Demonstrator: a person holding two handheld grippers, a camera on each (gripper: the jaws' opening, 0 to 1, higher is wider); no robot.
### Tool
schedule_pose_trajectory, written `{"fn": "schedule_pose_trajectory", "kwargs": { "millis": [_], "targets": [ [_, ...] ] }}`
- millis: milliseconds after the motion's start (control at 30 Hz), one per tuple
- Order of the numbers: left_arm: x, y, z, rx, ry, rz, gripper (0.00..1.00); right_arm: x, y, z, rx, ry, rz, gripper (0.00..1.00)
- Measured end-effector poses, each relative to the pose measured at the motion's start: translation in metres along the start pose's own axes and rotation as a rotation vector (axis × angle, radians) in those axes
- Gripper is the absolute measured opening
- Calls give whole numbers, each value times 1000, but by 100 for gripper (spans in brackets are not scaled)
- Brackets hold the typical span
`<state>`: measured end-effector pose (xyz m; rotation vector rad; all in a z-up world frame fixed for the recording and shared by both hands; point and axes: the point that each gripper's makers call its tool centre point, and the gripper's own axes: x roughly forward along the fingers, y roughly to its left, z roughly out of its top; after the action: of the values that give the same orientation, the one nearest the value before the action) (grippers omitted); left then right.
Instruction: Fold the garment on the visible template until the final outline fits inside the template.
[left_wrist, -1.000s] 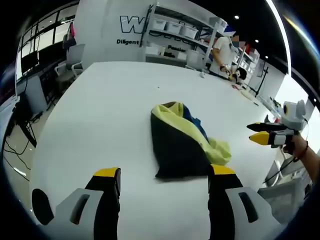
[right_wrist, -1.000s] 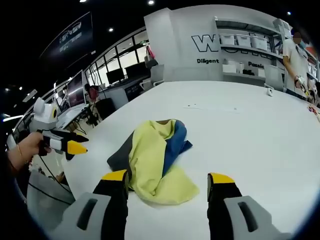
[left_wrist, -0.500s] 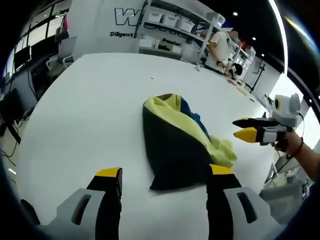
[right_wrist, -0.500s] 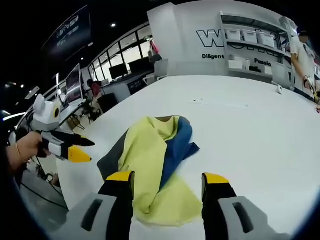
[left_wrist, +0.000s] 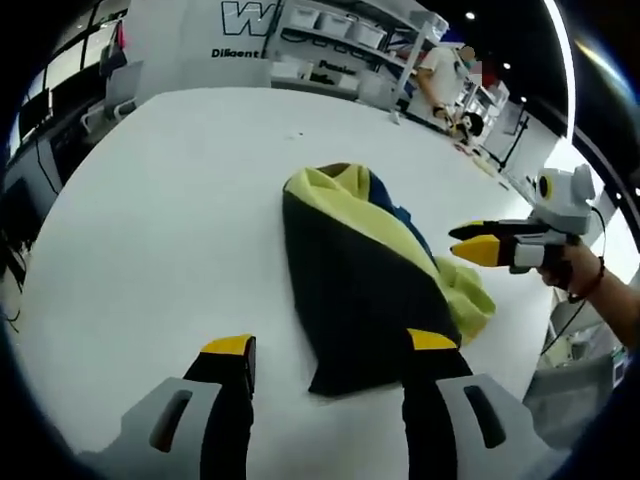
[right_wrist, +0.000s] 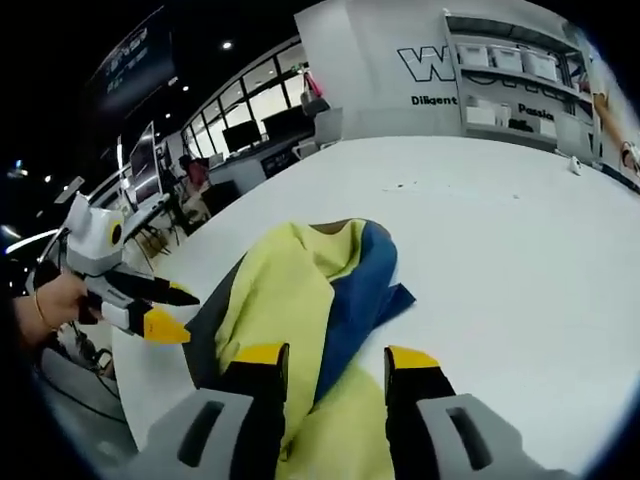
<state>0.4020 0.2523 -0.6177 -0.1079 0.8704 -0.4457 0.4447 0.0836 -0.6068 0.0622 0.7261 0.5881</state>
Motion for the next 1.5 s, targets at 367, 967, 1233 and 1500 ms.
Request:
{"fn": "schedule_pose_trajectory", "kwargs": {
  "millis": [367,967,1233,1500],
  "targets": [
    [8,-4,-4,-51,19,-47,49,17,4,-15,15,49,18,24],
    [7,-22,2,22,1,-94,25,23,0,-21,-28,77,-9,0],
    [4,-20,7,26,-30,-100,8,21,-2,-21,-19,79,-1,0],
    [-3,-16,9,65,-57,-102,2,13,-1,-16,-23,71,8,0]
  ]
}}
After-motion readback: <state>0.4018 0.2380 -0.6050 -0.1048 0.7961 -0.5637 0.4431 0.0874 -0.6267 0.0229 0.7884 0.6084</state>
